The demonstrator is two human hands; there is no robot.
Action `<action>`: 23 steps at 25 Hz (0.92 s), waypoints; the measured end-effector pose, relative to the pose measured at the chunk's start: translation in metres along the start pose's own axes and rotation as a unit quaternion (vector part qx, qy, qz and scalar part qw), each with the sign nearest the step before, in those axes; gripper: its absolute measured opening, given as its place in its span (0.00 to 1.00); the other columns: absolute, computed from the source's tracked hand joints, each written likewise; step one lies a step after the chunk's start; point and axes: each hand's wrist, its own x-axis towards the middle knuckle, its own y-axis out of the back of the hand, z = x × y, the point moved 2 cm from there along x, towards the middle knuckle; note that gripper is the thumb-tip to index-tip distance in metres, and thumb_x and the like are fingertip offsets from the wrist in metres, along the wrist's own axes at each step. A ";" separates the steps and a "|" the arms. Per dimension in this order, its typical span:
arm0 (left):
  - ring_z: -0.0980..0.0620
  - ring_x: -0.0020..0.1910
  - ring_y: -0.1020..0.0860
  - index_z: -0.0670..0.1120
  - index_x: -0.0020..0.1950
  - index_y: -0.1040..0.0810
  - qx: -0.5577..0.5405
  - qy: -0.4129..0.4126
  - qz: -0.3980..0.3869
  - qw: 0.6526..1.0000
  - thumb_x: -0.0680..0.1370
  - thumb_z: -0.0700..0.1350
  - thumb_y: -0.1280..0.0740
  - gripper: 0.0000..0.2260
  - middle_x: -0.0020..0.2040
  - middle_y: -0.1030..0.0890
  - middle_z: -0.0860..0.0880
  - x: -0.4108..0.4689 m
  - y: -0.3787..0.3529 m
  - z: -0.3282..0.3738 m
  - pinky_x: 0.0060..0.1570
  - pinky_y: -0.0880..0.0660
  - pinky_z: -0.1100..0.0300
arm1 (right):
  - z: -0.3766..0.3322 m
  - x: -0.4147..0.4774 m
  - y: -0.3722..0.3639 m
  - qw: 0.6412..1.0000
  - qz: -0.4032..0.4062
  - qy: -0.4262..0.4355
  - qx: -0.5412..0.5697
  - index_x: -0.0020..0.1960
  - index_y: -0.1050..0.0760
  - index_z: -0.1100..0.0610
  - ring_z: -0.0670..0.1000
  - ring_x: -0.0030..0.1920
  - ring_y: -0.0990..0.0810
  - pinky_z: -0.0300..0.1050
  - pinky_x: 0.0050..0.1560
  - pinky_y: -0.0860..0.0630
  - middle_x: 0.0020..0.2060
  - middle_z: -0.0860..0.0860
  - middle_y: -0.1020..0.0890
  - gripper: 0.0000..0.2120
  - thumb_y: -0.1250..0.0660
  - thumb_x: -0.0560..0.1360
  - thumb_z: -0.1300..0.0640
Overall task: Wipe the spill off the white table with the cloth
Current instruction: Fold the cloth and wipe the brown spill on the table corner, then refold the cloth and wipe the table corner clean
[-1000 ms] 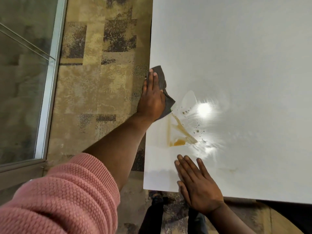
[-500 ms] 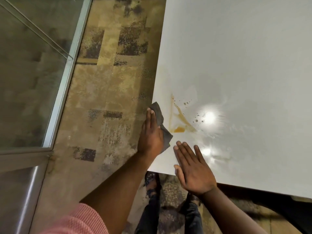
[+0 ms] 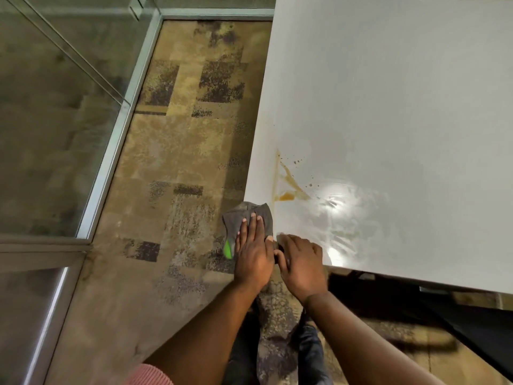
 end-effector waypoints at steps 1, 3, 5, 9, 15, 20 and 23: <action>0.48 0.84 0.58 0.48 0.85 0.52 0.011 -0.006 0.000 1.000 0.87 0.49 0.47 0.27 0.85 0.53 0.49 0.003 0.008 -0.002 0.82 0.53 0.46 | -0.008 -0.002 -0.003 1.000 -0.015 -0.028 0.003 0.73 0.27 0.50 0.55 0.62 0.22 0.55 0.62 0.32 0.63 0.50 0.19 0.21 0.41 0.84 0.45; 0.46 0.84 0.54 0.49 0.85 0.48 0.073 -0.048 0.001 0.996 0.85 0.47 0.41 0.29 0.85 0.50 0.49 0.012 0.026 -0.008 0.81 0.50 0.43 | -0.022 -0.003 -0.009 0.997 -0.033 -0.071 0.001 0.71 0.26 0.49 0.56 0.60 0.23 0.55 0.59 0.32 0.59 0.50 0.19 0.19 0.39 0.82 0.44; 0.44 0.84 0.54 0.51 0.84 0.45 0.156 -0.131 -0.013 0.979 0.82 0.42 0.38 0.31 0.85 0.50 0.48 0.025 0.042 -0.011 0.81 0.52 0.41 | -0.030 0.002 -0.012 0.993 -0.039 -0.107 -0.006 0.64 0.23 0.49 0.56 0.57 0.23 0.55 0.58 0.31 0.55 0.50 0.20 0.15 0.37 0.81 0.44; 0.40 0.84 0.59 0.54 0.82 0.38 0.318 -0.309 -0.083 0.892 0.82 0.41 0.41 0.27 0.85 0.51 0.48 0.056 0.063 -0.004 0.79 0.61 0.34 | -0.038 0.007 -0.011 0.992 -0.027 -0.120 -0.007 0.51 0.24 0.51 0.56 0.52 0.25 0.55 0.55 0.32 0.48 0.50 0.22 0.08 0.35 0.79 0.48; 0.41 0.79 0.36 0.47 0.62 0.22 0.380 -0.333 -0.062 0.861 0.80 0.43 0.38 0.11 0.64 0.19 0.45 0.075 0.093 -0.003 0.79 0.59 0.33 | -0.038 0.003 0.009 0.992 -0.019 -0.105 0.064 0.46 0.32 0.51 0.58 0.38 0.27 0.55 0.52 0.33 0.37 0.48 0.25 0.05 0.38 0.78 0.51; 0.44 0.62 0.23 0.48 0.61 0.18 0.288 -0.349 -0.019 0.892 0.79 0.45 0.32 0.12 0.54 0.16 0.48 0.071 0.131 0.001 0.80 0.52 0.40 | -0.037 0.010 0.053 0.995 0.015 -0.077 0.059 0.59 0.23 0.49 0.57 0.48 0.21 0.54 0.55 0.33 0.47 0.49 0.17 0.10 0.39 0.80 0.49; 0.46 0.63 0.24 0.51 0.60 0.17 0.288 -0.353 0.000 0.890 0.80 0.49 0.32 0.11 0.56 0.17 0.50 0.069 0.147 0.027 0.78 0.48 0.42 | -0.027 0.021 0.095 0.998 0.049 -0.040 -0.008 0.56 0.19 0.50 0.60 0.48 0.20 0.52 0.51 0.35 0.47 0.51 0.16 0.12 0.38 0.79 0.51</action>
